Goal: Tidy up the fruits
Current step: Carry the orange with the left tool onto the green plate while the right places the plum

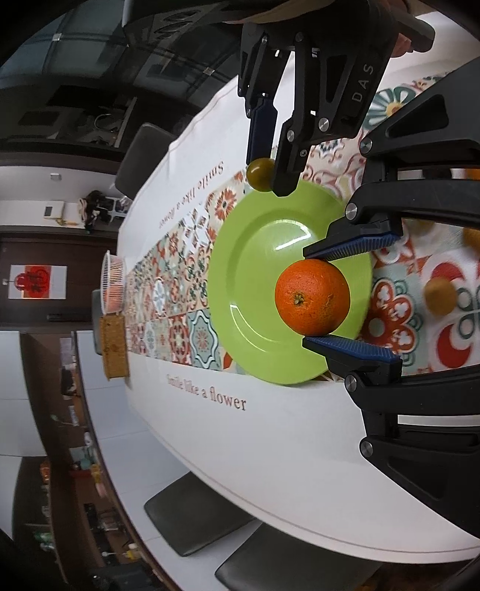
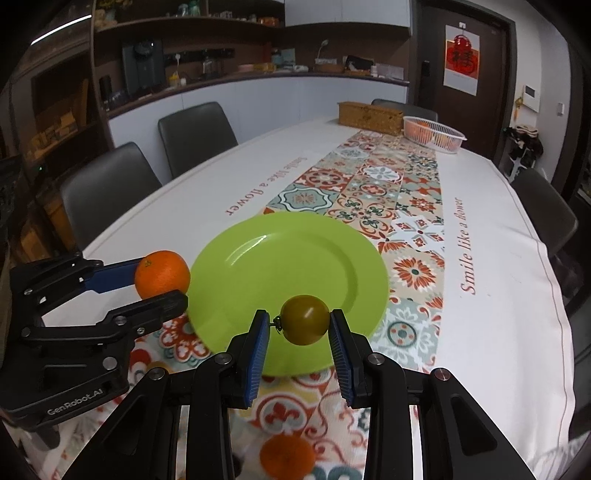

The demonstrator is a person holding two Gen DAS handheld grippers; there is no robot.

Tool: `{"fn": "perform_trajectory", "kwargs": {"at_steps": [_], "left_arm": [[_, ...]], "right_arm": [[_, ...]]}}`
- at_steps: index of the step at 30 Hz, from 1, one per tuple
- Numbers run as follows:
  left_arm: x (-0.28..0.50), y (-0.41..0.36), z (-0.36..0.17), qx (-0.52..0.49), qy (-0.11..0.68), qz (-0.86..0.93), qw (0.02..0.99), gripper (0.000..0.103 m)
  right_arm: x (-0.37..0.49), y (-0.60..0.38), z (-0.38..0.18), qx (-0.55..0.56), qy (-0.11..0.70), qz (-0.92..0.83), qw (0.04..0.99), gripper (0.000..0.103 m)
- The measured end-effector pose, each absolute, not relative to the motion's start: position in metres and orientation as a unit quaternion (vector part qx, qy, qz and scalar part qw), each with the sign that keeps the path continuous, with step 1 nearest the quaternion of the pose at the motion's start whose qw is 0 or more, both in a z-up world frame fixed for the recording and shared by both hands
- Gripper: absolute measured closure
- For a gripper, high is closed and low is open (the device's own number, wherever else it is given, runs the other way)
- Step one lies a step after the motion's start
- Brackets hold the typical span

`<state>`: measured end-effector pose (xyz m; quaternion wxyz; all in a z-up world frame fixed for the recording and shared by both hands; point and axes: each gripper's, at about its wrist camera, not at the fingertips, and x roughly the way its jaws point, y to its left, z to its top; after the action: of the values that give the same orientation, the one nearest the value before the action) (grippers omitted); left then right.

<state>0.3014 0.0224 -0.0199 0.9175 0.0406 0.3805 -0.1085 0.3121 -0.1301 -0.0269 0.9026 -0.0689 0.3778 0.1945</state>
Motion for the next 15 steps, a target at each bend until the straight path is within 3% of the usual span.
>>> {"fn": "perform_trajectory", "kwargs": {"at_steps": [15], "left_arm": [[0.360,0.028,-0.055,0.045,0.426,-0.113,0.896,0.063]], "right_arm": [[0.376,-0.119,-0.064,-0.078,0.422,0.190,0.883,0.069]]}}
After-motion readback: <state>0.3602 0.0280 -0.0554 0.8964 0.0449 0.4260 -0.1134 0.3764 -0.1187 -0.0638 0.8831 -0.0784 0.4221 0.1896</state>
